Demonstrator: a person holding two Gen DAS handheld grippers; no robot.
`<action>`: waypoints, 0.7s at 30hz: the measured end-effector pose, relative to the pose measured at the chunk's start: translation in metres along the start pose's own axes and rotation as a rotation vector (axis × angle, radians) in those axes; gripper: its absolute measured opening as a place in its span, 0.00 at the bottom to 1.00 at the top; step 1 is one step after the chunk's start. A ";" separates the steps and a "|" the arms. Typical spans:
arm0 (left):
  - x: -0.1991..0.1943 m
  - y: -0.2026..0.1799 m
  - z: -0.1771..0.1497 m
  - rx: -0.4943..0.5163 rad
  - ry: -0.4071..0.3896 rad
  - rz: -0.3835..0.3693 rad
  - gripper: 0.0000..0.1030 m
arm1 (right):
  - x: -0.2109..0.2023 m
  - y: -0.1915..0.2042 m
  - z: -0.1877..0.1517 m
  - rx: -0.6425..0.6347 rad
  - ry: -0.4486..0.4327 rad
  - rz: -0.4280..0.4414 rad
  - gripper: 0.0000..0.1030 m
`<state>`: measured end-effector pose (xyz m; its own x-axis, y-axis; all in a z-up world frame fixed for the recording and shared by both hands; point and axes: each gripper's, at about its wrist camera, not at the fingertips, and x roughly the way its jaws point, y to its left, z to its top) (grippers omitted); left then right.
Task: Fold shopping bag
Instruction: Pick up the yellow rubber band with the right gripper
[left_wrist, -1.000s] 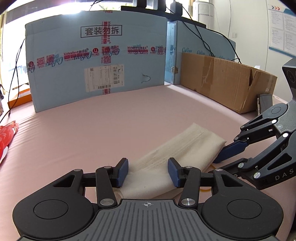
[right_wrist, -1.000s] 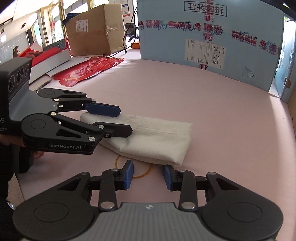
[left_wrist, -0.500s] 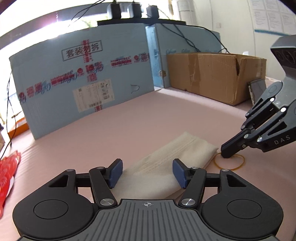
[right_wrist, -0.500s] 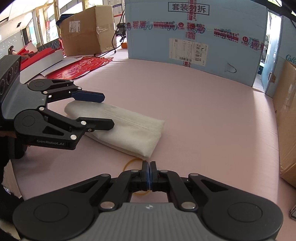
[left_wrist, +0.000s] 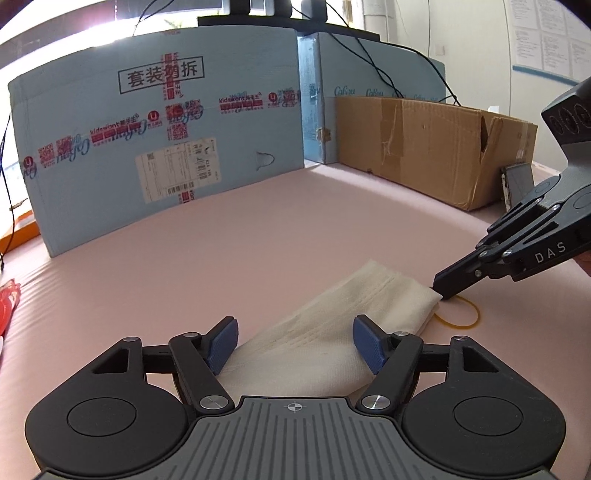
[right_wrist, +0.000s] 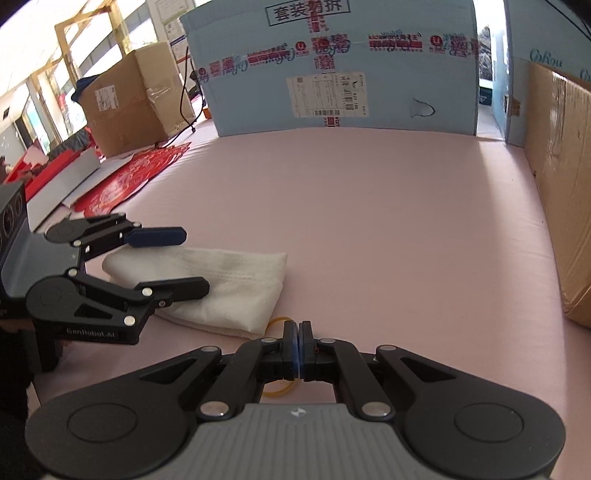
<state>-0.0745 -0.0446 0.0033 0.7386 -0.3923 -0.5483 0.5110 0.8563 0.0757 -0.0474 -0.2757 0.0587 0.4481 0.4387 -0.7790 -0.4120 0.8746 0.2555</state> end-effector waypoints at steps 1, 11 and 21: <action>-0.001 -0.002 0.000 0.008 -0.004 0.006 0.69 | 0.002 -0.005 0.002 0.051 -0.001 0.019 0.01; 0.005 -0.027 0.013 0.131 -0.038 -0.028 0.70 | -0.004 -0.021 0.004 0.133 0.032 0.060 0.07; 0.015 -0.005 0.013 0.005 0.013 -0.050 0.77 | -0.001 0.030 0.004 -0.276 0.092 -0.126 0.33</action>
<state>-0.0603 -0.0591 0.0050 0.7063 -0.4304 -0.5621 0.5494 0.8340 0.0517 -0.0573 -0.2488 0.0690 0.4412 0.2989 -0.8462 -0.5631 0.8264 -0.0017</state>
